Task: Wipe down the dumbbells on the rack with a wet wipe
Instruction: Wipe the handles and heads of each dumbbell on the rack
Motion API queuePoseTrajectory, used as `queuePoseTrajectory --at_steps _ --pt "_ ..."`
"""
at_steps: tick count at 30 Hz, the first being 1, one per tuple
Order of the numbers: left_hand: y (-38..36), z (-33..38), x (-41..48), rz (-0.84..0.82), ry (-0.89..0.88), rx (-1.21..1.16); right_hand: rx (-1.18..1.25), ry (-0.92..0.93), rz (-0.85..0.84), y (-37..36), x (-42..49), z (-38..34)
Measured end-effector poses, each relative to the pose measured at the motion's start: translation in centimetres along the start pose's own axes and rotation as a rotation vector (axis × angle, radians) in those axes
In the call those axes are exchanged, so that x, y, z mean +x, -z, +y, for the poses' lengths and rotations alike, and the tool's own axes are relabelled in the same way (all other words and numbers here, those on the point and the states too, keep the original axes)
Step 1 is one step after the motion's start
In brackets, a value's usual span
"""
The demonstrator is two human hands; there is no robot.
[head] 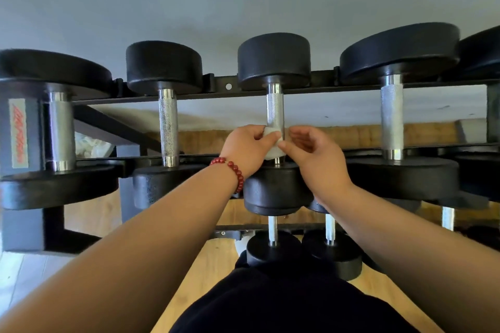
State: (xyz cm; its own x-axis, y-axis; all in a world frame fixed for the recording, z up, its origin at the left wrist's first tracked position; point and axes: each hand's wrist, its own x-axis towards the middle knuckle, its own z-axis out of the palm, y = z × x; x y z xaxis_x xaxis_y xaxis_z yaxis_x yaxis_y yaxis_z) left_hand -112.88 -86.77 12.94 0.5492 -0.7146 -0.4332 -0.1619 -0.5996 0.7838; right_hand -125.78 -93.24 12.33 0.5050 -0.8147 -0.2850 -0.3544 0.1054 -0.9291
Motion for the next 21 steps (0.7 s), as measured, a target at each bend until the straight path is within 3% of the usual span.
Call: queuePoseTrajectory --at_steps 6,11,17,21 --pt "0.2 0.5 1.2 -0.113 -0.072 0.171 0.084 -0.048 0.109 -1.0 -0.4 0.9" --pt "-0.3 -0.1 1.5 -0.065 -0.012 -0.077 0.158 -0.076 0.155 -1.2 -0.3 1.3" --pt "-0.7 1.0 2.2 -0.135 -0.025 0.105 0.108 -0.066 0.227 -1.6 -0.4 1.6" --pt "-0.9 1.3 3.5 -0.078 -0.052 -0.059 0.09 -0.08 0.236 -1.5 -0.6 1.5"
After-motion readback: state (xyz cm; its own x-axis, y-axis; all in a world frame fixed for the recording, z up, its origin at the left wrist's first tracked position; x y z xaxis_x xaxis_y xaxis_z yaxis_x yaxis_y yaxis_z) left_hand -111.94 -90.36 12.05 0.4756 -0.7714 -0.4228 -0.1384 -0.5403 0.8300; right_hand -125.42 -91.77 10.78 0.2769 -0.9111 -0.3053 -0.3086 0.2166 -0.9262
